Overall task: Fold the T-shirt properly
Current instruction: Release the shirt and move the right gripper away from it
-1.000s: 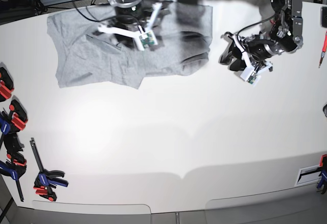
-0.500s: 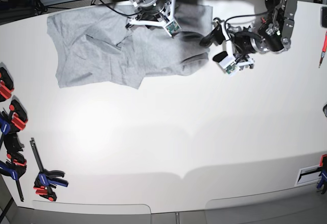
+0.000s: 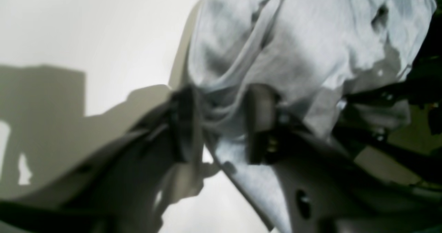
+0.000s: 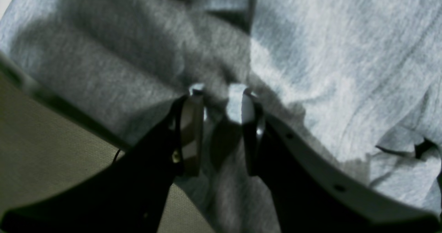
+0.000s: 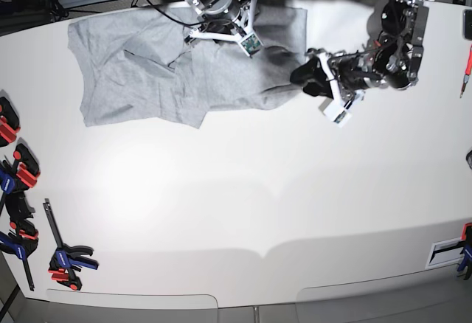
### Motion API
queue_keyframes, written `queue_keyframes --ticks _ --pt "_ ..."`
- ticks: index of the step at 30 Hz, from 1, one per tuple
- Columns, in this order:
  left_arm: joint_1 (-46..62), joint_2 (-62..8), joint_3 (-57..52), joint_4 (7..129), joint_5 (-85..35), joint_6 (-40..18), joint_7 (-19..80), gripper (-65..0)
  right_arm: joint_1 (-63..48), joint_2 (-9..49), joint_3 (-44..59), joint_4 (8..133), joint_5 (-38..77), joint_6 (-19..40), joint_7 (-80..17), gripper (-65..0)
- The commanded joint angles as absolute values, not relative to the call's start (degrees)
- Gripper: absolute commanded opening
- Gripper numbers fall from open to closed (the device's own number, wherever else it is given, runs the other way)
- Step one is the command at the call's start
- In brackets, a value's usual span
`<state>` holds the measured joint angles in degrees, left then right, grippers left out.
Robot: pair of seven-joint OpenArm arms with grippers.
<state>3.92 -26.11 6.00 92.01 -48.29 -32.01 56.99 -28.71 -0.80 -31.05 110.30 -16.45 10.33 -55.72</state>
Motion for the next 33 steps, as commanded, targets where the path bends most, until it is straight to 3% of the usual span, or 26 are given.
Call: queue_keyframes --ticks 1,6,20,24,33 --pt "3.1 -26.3 5.7 92.6 -49.7 -32.6 55.9 -49.6 -29.0 -1.8 -31.7 111.0 -17.3 10.3 -54.8 -47.0" --pt "2.4 -24.6 5.7 92.6 -49.5 -32.8 54.8 -65.0 -29.1 -1.8 -31.7 111.0 -17.3 10.3 -54.9 -47.0" --pt "-3.9 -24.6 5.7 92.6 -43.3 -31.5 50.7 -65.0 -29.1 -1.8 -31.7 111.0 -17.3 10.3 -55.5 -47.0" --pt "-3.9 -24.6 5.7 92.6 -40.3 -31.5 49.2 -42.9 -29.0 -1.8 -31.7 111.0 -17.3 10.3 -55.5 -47.0" --pt "-4.0 -24.9 5.7 92.6 -39.0 -31.5 49.6 -42.1 -29.0 -2.0 -31.7 112.1 -21.2 9.9 -55.1 -47.0"
